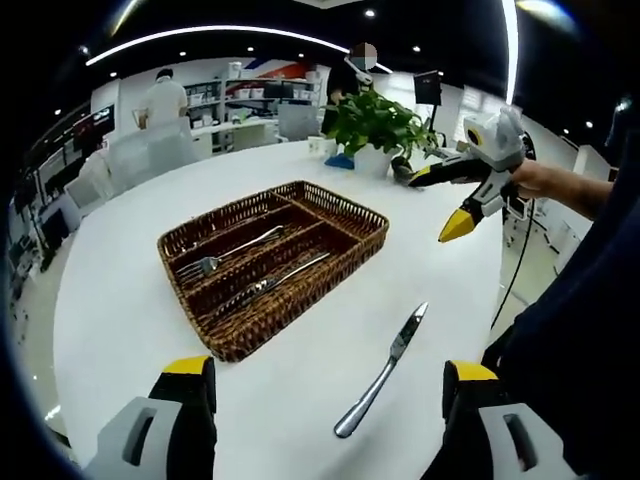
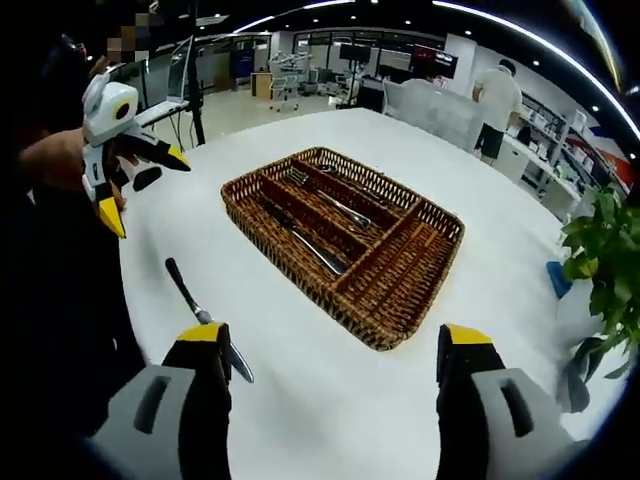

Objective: Arrange the knives, forks, and spoons in their matching storage slots by inserting each utensil handle-first until every utensil is classified and aligned in the correct compartment

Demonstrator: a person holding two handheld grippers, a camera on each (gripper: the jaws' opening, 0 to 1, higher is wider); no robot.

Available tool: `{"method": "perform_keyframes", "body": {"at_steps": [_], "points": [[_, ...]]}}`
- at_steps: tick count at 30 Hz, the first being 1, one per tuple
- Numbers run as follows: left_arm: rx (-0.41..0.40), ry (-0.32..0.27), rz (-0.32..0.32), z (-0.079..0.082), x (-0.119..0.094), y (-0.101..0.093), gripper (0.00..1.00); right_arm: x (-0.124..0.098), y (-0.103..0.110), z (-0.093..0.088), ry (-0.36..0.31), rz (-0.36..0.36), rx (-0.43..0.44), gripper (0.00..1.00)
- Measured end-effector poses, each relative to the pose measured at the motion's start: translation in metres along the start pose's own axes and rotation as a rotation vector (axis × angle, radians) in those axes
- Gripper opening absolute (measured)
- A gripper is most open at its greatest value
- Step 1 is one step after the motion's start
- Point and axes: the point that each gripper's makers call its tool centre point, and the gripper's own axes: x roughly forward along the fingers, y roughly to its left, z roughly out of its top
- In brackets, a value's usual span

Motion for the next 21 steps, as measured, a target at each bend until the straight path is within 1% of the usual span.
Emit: {"method": "perform_keyframes", "body": {"at_steps": [2, 3, 4, 5, 6, 8, 11, 12, 13, 15, 18, 21], "points": [[0.008, 0.01, -0.009, -0.003, 0.001, -0.003, 0.97, 0.004, 0.008, -0.003, 0.016, 0.031, -0.008, 0.77], [0.005, 0.018, -0.015, -0.006, 0.002, -0.004, 0.97, 0.007, 0.015, -0.007, 0.037, 0.065, 0.004, 0.74], [0.0, 0.024, -0.028, -0.008, 0.002, -0.007, 0.95, 0.009, 0.016, -0.007, 0.033, 0.069, 0.014, 0.7], [-0.006, 0.029, -0.046, -0.01, 0.003, -0.011, 0.92, 0.012, 0.023, -0.01, 0.037, 0.103, 0.02, 0.66], [-0.009, 0.031, -0.054, -0.011, 0.004, -0.013, 0.89, 0.014, 0.025, -0.013, 0.047, 0.11, 0.027, 0.63], [-0.016, 0.041, -0.067, -0.014, 0.006, -0.017, 0.86, 0.018, 0.037, -0.019, 0.073, 0.16, 0.024, 0.57], [-0.011, 0.055, -0.083, -0.018, 0.008, -0.021, 0.83, 0.025, 0.052, -0.025, 0.096, 0.207, -0.017, 0.54], [-0.01, 0.061, -0.089, -0.019, 0.008, -0.022, 0.82, 0.026, 0.061, -0.027, 0.107, 0.244, -0.037, 0.53], [-0.01, 0.067, -0.095, -0.02, 0.008, -0.023, 0.8, 0.028, 0.064, -0.027, 0.107, 0.249, -0.04, 0.5], [-0.009, 0.071, -0.104, -0.021, 0.008, -0.025, 0.78, 0.03, 0.072, -0.029, 0.111, 0.274, -0.072, 0.48], [0.001, 0.075, -0.112, -0.022, 0.01, -0.027, 0.77, 0.036, 0.082, -0.038, 0.147, 0.299, -0.125, 0.49], [0.016, 0.074, -0.115, -0.022, 0.013, -0.03, 0.75, 0.043, 0.09, -0.044, 0.161, 0.318, -0.164, 0.46]]}}
